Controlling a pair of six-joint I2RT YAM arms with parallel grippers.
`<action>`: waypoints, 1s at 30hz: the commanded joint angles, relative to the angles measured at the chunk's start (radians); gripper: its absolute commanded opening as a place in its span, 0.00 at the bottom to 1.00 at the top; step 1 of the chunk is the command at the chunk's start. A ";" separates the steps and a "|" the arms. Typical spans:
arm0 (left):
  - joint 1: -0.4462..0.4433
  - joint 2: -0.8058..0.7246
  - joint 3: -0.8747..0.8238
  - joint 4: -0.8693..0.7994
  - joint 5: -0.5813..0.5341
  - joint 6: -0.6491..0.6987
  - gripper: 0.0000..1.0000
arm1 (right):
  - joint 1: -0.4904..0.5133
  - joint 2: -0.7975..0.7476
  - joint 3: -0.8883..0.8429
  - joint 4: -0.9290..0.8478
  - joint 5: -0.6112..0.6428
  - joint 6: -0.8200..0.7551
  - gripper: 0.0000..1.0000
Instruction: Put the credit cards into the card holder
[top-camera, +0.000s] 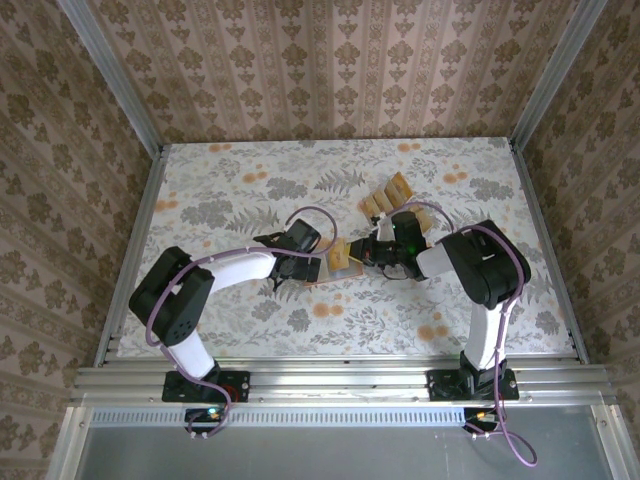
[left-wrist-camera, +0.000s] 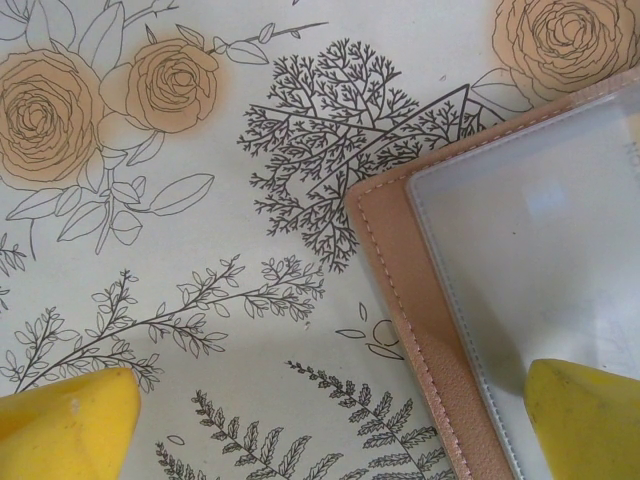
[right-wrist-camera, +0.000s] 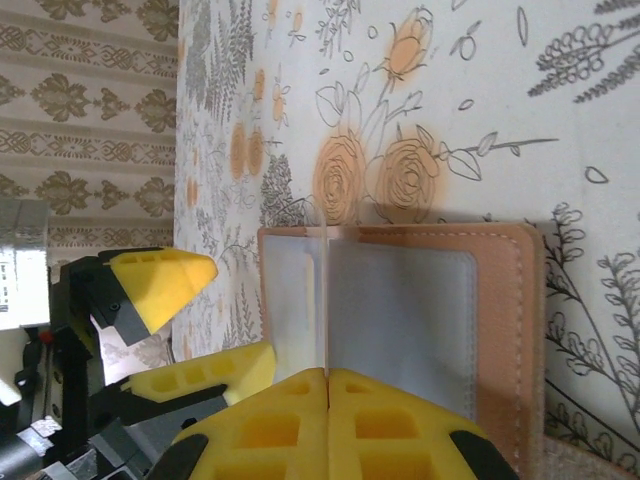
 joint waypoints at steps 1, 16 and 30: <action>0.001 0.011 -0.014 -0.025 -0.019 -0.008 1.00 | 0.009 0.019 0.021 0.036 -0.039 0.010 0.00; 0.001 0.013 -0.017 -0.024 -0.015 -0.011 1.00 | 0.009 -0.001 0.013 0.067 -0.026 0.026 0.00; 0.002 0.012 -0.015 -0.030 -0.016 -0.008 1.00 | 0.013 0.049 0.015 0.086 -0.051 0.034 0.00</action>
